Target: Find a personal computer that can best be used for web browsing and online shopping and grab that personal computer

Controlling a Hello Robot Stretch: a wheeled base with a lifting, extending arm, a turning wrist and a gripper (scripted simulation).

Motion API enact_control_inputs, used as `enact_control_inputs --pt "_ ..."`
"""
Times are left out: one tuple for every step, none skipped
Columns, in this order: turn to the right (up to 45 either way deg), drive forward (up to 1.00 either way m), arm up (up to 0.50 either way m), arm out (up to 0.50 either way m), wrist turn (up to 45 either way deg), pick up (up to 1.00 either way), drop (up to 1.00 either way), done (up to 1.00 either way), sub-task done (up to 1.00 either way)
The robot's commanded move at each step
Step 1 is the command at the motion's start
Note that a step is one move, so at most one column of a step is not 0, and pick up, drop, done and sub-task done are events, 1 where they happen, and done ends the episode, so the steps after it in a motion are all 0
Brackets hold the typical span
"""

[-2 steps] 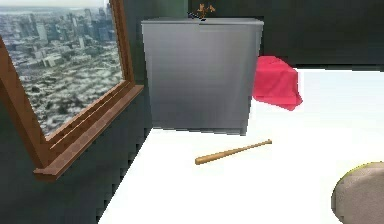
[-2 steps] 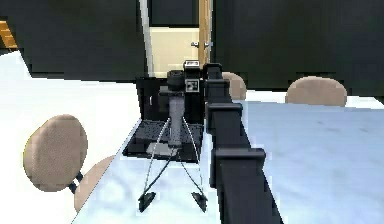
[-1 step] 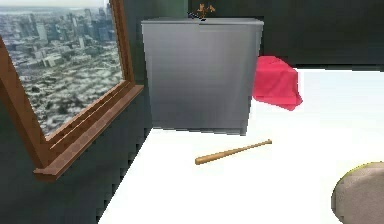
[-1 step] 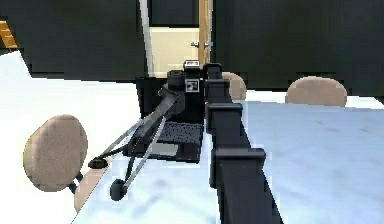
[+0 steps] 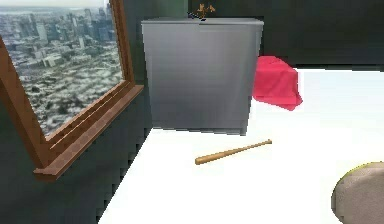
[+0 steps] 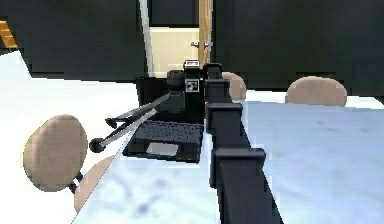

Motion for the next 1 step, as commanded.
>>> enact_control_inputs --pt "0.0 0.0 0.0 0.0 45.0 0.0 0.0 0.0 0.0"
